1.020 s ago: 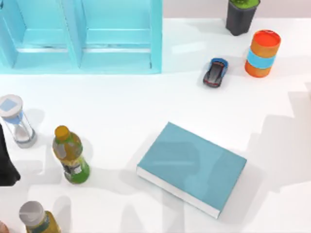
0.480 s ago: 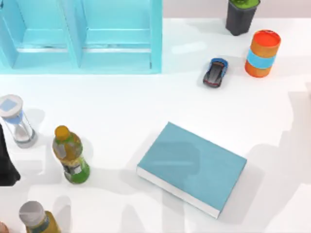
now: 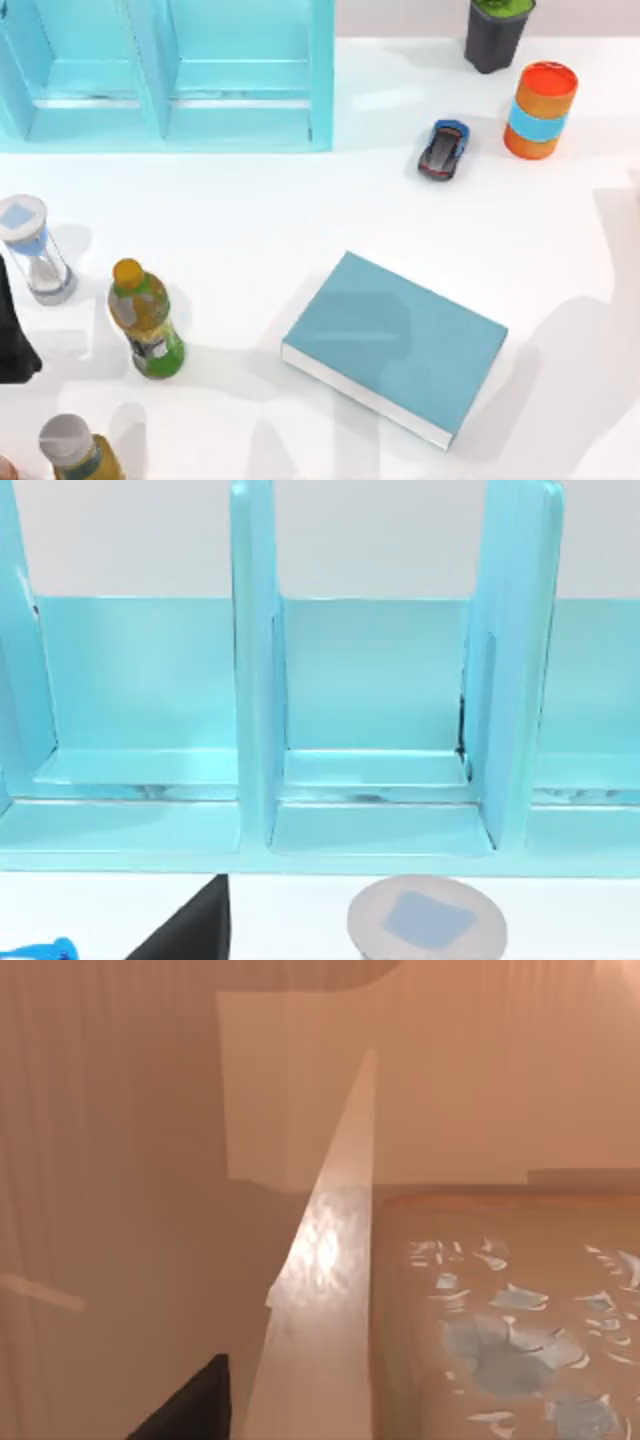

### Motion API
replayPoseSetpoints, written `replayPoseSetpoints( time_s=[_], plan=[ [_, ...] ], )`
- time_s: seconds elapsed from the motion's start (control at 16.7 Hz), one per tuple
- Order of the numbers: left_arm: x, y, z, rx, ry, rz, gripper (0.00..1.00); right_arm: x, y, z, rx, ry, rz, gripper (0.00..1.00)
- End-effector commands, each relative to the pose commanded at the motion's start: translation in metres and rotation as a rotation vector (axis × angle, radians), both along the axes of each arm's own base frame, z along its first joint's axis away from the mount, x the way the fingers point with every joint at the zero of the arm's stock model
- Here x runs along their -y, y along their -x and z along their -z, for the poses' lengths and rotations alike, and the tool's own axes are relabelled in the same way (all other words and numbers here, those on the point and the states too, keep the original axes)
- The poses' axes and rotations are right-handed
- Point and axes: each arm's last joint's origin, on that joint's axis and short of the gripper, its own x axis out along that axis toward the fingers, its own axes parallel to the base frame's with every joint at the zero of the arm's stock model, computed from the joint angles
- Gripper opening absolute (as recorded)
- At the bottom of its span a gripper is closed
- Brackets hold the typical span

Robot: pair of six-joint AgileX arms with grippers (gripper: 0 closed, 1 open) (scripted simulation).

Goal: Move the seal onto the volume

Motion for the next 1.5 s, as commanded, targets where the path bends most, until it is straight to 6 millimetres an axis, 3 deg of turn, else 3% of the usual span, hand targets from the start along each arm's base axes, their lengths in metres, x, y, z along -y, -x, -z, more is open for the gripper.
replayPoseSetpoints(
  time_s=[0.06, 0.84, 1.5],
  plan=[
    [0.0000, 0.0000, 0.0000, 0.000, 0.000, 0.000, 1.00, 0.0000, 0.0000, 0.0000, 0.000, 0.000, 0.000, 1.00],
    [0.0000, 0.0000, 0.0000, 0.000, 0.000, 0.000, 1.00, 0.0000, 0.0000, 0.0000, 0.000, 0.000, 0.000, 0.02],
    [0.0000, 0.0000, 0.0000, 0.000, 0.000, 0.000, 1.00, -0.0020, -0.0014, -0.0058, 0.004, 0.005, 0.006, 0.00]
  ],
)
